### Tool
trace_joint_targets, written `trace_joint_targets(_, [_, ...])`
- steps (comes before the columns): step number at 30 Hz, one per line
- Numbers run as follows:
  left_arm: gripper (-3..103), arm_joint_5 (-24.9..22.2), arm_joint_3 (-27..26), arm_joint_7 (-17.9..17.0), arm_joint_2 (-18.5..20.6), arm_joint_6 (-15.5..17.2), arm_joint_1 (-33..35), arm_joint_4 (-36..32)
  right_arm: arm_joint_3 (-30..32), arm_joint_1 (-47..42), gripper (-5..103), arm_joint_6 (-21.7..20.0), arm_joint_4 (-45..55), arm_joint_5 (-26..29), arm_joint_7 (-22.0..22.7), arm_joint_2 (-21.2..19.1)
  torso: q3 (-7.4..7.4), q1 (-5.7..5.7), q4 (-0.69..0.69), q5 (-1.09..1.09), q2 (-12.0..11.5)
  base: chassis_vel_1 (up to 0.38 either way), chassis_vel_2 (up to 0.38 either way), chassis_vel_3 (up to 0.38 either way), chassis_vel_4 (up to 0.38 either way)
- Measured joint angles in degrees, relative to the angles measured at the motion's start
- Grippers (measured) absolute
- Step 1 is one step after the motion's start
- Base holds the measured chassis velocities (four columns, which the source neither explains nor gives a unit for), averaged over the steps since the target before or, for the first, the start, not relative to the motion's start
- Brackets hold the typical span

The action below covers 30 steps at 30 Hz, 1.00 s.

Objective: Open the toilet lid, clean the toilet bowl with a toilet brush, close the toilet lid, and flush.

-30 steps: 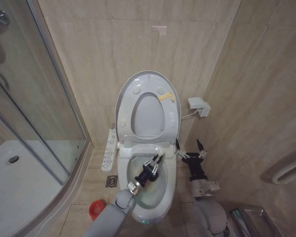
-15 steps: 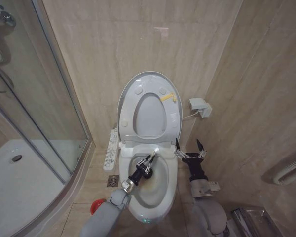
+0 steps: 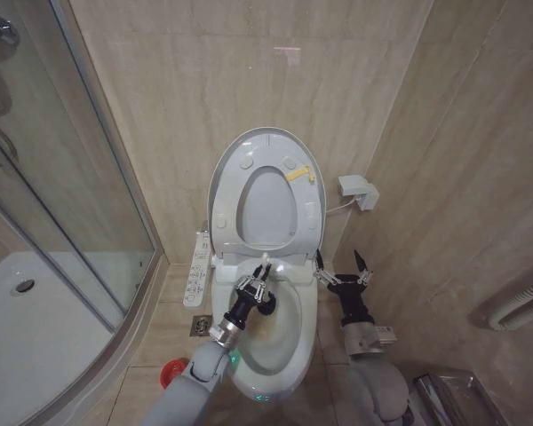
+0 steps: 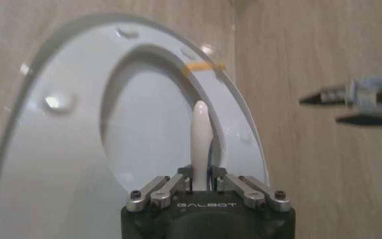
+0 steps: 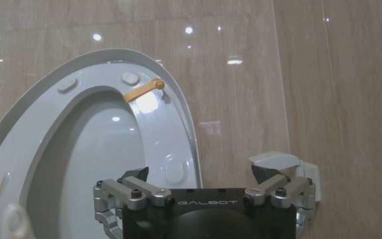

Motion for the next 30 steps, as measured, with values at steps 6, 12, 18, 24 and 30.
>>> trace_joint_targets(6, [18,0.15,-2.04,-0.85,1.69,1.36,5.21,-6.27,0.0,0.0,100,0.0,0.0,0.0,0.0,0.0,-0.01,0.0,0.0,0.0,0.01,0.0,0.0,0.0,0.0])
trace_joint_targets(12, [18,1.07,-4.25,-2.31,2.77,2.18,10.15,-11.25,0.0,0.0,100,0.0,0.0,0.0,0.0,0.0,-0.01,0.0,0.0,0.0,0.01,0.0,0.0,0.0,0.0])
trace_joint_targets(18, [18,1.48,-5.16,-3.45,3.99,4.24,14.61,-19.94,0.0,0.0,100,0.0,0.0,0.0,0.0,0.0,-0.01,0.0,-0.01,0.0,0.01,0.0,0.0,0.0,0.0])
trace_joint_targets(24, [18,3.14,-7.64,-4.75,5.58,4.4,20.04,-29.39,0.0,0.0,100,0.0,0.0,0.0,0.0,0.0,-0.01,0.0,0.0,0.0,0.02,0.0,0.0,0.0,0.0])
trace_joint_targets(30, [18,5.51,-15.15,-6.73,7.31,4.56,25.33,-35.82,0.0,0.0,100,0.0,0.0,0.0,0.0,0.0,-0.01,0.0,0.0,0.0,0.02,0.0,0.0,0.0,0.0])
